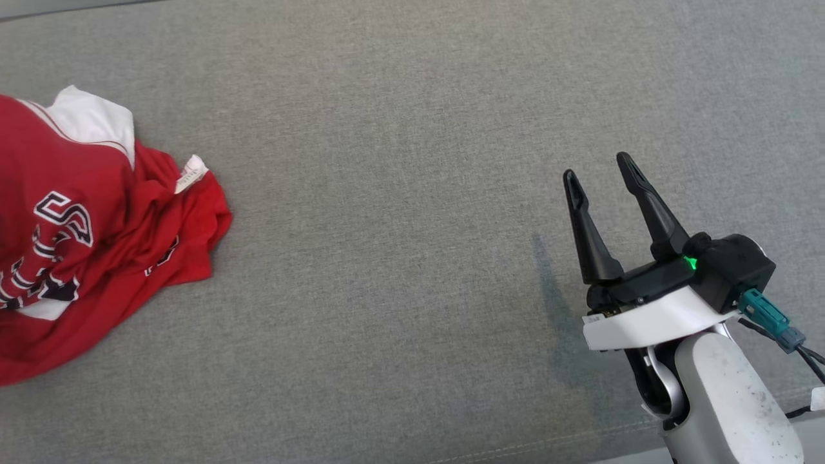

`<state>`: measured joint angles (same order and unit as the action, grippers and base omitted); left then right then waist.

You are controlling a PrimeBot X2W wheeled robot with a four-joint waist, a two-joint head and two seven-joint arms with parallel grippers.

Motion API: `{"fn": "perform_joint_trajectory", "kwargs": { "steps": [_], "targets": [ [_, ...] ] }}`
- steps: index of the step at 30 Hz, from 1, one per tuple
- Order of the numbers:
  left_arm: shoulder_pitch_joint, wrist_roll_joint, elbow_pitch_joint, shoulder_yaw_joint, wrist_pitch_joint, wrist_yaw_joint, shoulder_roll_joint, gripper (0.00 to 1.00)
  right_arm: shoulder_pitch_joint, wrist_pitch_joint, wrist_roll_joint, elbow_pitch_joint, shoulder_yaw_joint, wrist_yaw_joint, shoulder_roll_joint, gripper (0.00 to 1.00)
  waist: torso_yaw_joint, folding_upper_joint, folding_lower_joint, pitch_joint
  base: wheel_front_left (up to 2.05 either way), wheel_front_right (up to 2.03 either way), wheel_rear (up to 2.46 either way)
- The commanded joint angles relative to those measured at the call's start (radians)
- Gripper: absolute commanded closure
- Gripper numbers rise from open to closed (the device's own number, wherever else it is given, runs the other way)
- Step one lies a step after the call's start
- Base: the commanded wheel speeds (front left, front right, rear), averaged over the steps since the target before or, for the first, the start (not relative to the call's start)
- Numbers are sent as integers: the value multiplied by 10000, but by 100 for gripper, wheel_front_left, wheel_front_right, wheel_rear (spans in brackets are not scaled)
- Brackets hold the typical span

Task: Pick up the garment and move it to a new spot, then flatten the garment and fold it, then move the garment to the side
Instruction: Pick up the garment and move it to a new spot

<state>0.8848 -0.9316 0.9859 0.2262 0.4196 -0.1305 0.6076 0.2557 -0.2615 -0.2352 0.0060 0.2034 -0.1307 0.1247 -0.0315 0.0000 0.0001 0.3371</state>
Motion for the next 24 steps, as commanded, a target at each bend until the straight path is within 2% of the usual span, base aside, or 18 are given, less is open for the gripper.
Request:
{"fn": "perform_joint_trajectory", "kwargs": {
  "steps": [1, 7, 11, 12, 13, 14, 15, 16, 24],
  "targets": [
    [192, -5, 158, 86, 215, -4, 77, 0, 141, -6, 48, -57, -35, -1, -4, 0, -445, 0, -1, 459, 0, 0, 0],
    [547, -210, 881, 338, 1484, -4, 275, 0, 158, -6, 109, -93, -110, -1, -63, 0, -610, 0, -1, 598, 0, 0, 0],
    [708, -234, 1063, 514, 1930, -4, 297, 0, 151, -6, 118, -67, -143, -1, -83, 0, -636, 0, -1, 588, 0, 0, 0],
    [728, -269, 1058, 527, 1939, -4, 290, 15, 152, -6, 117, -57, -151, -1, -89, 0, -635, 0, -1, 578, 0, 0, 0],
    [746, -284, 1043, 539, 1902, -4, 292, 55, 154, -6, 113, -50, -158, -1, -97, 0, -631, 0, -1, 569, 0, 0, 0],
    [770, -324, 998, 566, 1842, -4, 273, 85, 143, -6, 112, -28, -157, -1, -116, 0, -617, 0, -1, 543, 0, 0, 0],
    [770, -324, 998, 566, 1842, -4, 273, 85, 143, -6, 112, -28, -157, -1, -116, 0, -617, 0, -1, 543, 0, 0, 0],
    [772, -323, 969, 595, 1812, -4, 259, 100, 131, -6, 116, -14, -150, -1, -126, 0, -607, 0, -1, 527, 0, 0, 0],
    [554, -510, 703, 823, 1521, -4, 302, 100, 133, -6, 43, 118, -100, -1, -110, 0, -511, 0, -1, 372, 0, 0, 0]
  ]
}}
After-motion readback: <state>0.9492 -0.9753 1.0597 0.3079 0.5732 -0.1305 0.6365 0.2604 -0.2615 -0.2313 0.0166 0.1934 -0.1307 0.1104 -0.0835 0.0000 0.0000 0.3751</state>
